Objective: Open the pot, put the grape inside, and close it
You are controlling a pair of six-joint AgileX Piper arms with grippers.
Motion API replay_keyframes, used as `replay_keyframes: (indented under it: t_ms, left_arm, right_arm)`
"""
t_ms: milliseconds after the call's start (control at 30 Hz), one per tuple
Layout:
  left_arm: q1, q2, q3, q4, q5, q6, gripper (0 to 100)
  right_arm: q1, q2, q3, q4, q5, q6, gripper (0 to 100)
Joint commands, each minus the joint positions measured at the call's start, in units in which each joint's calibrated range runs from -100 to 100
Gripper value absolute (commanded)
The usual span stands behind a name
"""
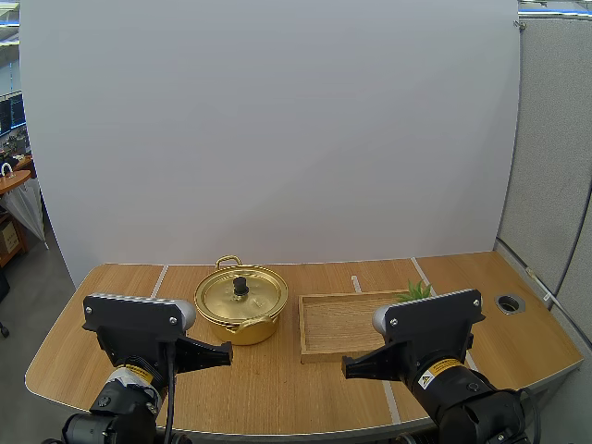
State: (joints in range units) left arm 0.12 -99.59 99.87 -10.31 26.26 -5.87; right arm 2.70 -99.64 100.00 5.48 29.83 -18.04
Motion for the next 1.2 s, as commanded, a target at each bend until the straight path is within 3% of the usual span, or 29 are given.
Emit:
replay_keyframes:
  t_ms: [0,1167]
  left_arm:
    - [-0.01,-0.4,0.1,4.1,1.6,-4.6,0]
    - [-0.08,-0.4,0.1,4.1,3.8,-4.1,0]
  right_arm:
    - [-0.9,-0.4,0.0,-0.6,1.2,-0.6,0]
    - [-1.1,-0.4,0.0,-0.6,1.5,-0.5,0]
